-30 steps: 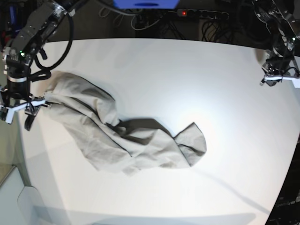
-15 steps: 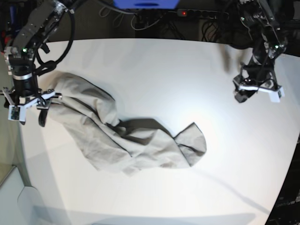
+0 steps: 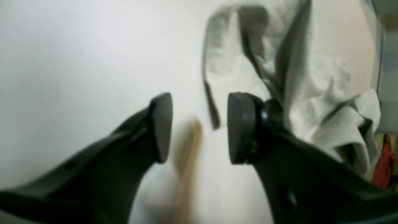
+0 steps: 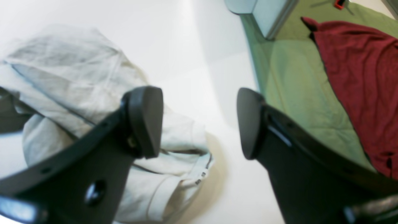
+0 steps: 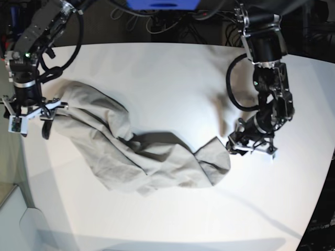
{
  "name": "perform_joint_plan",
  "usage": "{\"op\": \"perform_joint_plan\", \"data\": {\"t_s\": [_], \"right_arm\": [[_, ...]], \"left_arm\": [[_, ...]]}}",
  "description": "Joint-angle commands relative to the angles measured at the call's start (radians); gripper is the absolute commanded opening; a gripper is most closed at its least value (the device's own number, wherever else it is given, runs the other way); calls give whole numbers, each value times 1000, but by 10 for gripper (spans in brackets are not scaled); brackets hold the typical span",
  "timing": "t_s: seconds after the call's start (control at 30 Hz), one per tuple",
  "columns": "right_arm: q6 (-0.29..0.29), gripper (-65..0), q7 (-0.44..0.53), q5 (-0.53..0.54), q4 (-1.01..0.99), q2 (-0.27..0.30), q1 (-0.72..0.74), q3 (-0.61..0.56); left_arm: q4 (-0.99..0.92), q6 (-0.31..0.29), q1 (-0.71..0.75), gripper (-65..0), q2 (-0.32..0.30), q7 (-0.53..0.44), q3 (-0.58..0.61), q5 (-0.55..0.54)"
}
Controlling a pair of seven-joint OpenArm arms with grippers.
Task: Layout the t-shirt on the table in an organized manner, then fold the t-shirt properly
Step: 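Reach the left gripper down and grasp the shirt's free end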
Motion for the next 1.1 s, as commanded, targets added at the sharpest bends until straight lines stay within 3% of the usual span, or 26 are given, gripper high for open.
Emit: {"op": "perform_joint_plan", "data": {"t_s": [0.0,0.17,0.3,0.47,0.83,1.07], "right_arm": [[18,-273,30,15,22,5,-6,-1],[18,-273,30,15,22,5,-29,-2],[18,-273,30,15,22,13,-40,-2],[21,-273,32,15,22,42,-43,-5],[22,-273,32,15,22,48,-44,-1],[22,-273,32,15,22,48,-44,-5]], "left_arm": [[5,-3,-26,-393,-17,-32,30,-14],[-4,6,-12,-405,-20,-148,196,-14],[-6,6,8,-405,-15,-172,253,-14],[-4,12,28,-404,9,-171,250,-14],[1,197,39,-348,11,-169,250,-17],[-7,204,28,-347,19,-172,250,-16]]}}
